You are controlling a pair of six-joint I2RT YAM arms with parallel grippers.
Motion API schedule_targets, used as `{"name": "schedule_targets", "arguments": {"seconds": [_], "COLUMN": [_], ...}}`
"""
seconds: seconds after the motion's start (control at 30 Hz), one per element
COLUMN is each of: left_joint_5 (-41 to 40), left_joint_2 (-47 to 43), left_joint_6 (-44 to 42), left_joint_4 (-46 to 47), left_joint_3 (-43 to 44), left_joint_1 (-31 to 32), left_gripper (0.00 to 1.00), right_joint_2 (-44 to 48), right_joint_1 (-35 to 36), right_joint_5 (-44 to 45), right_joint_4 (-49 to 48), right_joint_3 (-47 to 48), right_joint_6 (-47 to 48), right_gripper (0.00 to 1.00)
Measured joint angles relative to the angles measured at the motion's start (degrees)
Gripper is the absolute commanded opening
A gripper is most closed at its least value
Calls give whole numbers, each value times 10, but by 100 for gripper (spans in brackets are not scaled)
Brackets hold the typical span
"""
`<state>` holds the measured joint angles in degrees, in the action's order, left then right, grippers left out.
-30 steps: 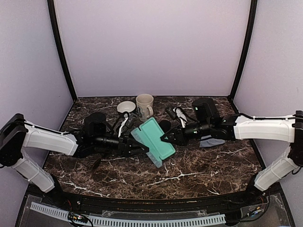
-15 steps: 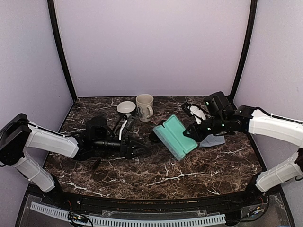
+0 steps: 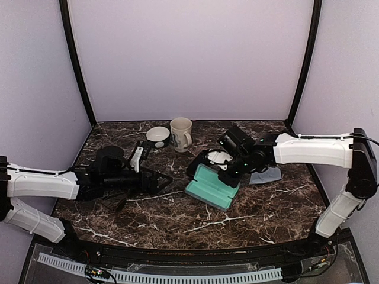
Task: Organize the sunglasses
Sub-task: Place the opened sunglasses case at the center of the board.
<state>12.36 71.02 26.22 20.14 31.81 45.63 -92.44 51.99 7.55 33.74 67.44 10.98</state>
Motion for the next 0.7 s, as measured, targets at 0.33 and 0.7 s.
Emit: {"name": "schedule_targets", "arguments": {"seconds": [0.33,0.7], "left_joint_5": [-101,-107], "left_joint_2": [-96,-92], "left_joint_6": [2,4], "left_joint_4": [-108,-118], "left_joint_3": [0,-2], "left_joint_1": [-66,-76], "left_gripper": [99,99], "right_joint_2": [-123,-142], "right_joint_1": [87,99], "right_joint_5": [89,152], "right_joint_4": [-26,-43], "right_joint_3": [58,79], "right_joint_6": [89,103], "right_gripper": [0,43]}}
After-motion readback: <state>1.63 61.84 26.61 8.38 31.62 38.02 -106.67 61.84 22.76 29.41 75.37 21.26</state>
